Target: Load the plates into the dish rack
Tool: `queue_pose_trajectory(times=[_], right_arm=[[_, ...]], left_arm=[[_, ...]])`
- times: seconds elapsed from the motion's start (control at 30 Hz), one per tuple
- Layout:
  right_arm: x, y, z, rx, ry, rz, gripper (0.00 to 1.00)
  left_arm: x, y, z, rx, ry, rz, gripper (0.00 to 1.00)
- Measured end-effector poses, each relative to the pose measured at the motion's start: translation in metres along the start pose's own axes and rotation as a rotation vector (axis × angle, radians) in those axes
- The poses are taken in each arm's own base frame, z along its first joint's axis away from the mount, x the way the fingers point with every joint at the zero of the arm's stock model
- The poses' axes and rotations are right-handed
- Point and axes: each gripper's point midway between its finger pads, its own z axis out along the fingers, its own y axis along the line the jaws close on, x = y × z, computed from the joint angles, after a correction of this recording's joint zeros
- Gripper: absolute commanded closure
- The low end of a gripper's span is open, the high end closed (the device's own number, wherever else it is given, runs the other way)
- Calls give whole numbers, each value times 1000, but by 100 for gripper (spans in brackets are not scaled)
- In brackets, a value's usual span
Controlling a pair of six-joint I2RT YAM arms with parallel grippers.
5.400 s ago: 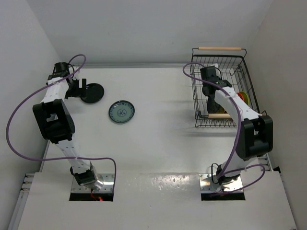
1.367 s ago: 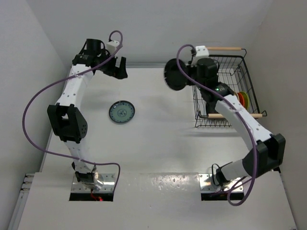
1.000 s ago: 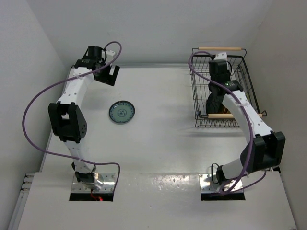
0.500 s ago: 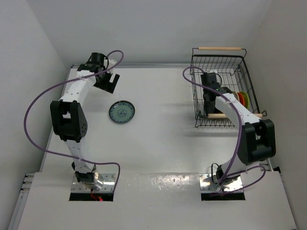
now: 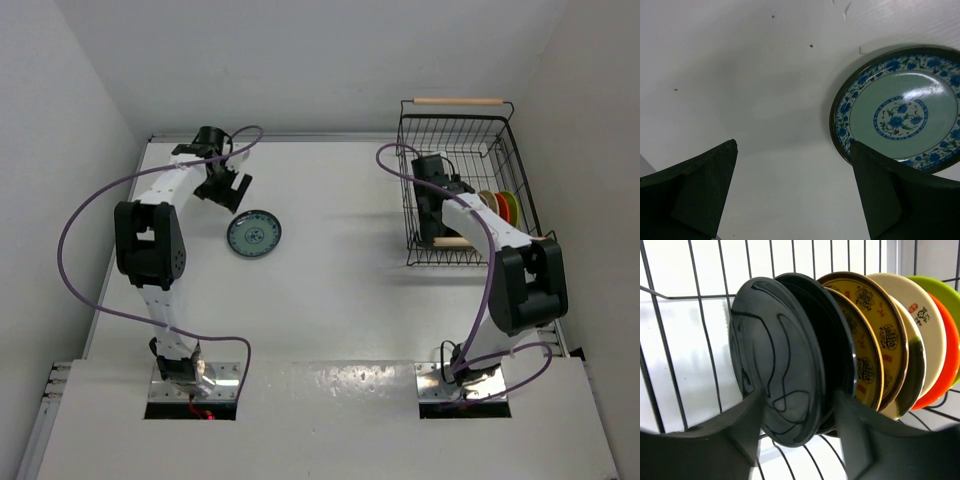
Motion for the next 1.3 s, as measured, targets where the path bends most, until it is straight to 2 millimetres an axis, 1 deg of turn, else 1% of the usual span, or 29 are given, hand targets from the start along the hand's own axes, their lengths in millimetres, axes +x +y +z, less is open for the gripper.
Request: queue_pose_trajectory(times=[0.03, 0.07, 0.1, 0.17, 0.2, 0.3, 0.33, 0.37, 0.4, 0.43, 0.47, 0.5, 0.53, 0.57, 0.6, 0.63, 0.7, 0.77, 0.8, 0.83, 0.87, 0.93, 0.97, 1.0, 1.03, 1.07, 1.13, 1.17, 1.3], right_arm=[[0, 0, 0, -2, -1, -4, 34], [-1, 0, 0, -5, -3, -5, 26], [-4, 2, -2, -13, -8, -13, 23], [-12, 2, -7, -27, -28, -19, 19], [-19, 0, -12, -33, -45, -14, 19], [-53, -6, -39, -76, -153, 33, 19], [-66, -6, -51, -100, -202, 56, 23], [-81, -3, -68, -141, -269, 81, 34], [-94, 4, -83, -190, -329, 97, 59], [-107, 14, -100, -251, -391, 109, 69], [-119, 29, -117, -324, -446, 125, 75], [-128, 46, -130, -394, -482, 131, 76], [-136, 65, -142, -469, -510, 132, 68], [-144, 89, -152, -548, -523, 130, 58], [-149, 113, -160, -619, -519, 118, 48], [-155, 141, -164, -692, -505, 101, 36], [-161, 202, -166, -832, -465, 89, 31], [-147, 258, -154, -944, -376, 80, 31], [-135, 281, -148, -990, -323, 86, 31], [-117, 306, -137, -1031, -245, 96, 32], [-101, 325, -128, -1058, -182, 108, 32], [-71, 353, -105, -1079, -57, 132, 32], [-62, 364, -98, -1088, -12, 154, 34], [-47, 375, -85, -1083, 38, 158, 34], [-37, 382, -78, -1085, 84, 177, 34], [-36, 391, -79, -1122, 107, 202, 37], [-46, 401, -85, -1165, 116, 258, 40], [-48, 405, -85, -1183, 126, 279, 42], [-45, 423, -90, -1245, 187, 345, 51]], left_arm=[[6, -2, 4, 5, 22, 4, 0], [11, -3, 6, 7, 37, 7, 0], [14, -3, 9, 8, 51, 9, 0], [16, -3, 10, 6, 57, 14, 0], [15, -3, 10, 5, 54, 14, 0], [15, -3, 10, 4, 51, 16, 0], [15, -2, 10, 4, 50, 14, 0], [15, -2, 11, 7, 48, 12, 0], [15, -2, 11, 8, 47, 10, 0], [15, -1, 11, 10, 47, 4, 0], [15, -1, 11, 13, 46, -3, 0], [16, 1, 11, 13, 45, -12, 0], [16, 3, 11, 15, 44, -18, 0], [18, 6, 11, 15, 45, -28, 0], [19, 8, 11, 18, 44, -37, 0], [20, 12, 11, 14, 43, -50, 0], [24, 22, 11, 9, 44, -81, 0], [29, 32, 9, -2, 45, -113, 0], [31, 38, 8, -8, 43, -128, 0], [34, 42, 7, -13, 43, -140, 0], [38, 46, 6, -17, 45, -151, 0], [47, 52, 3, -26, 54, -169, 0], [50, 53, 2, -30, 58, -175, 0], [53, 54, 1, -31, 62, -177, 0], [55, 53, 1, -30, 66, -177, 0], [56, 52, 1, -28, 69, -176, 0], [59, 50, 2, -24, 75, -177, 0], [59, 50, 3, -22, 77, -177, 0], [59, 49, 3, -20, 76, -177, 0]])
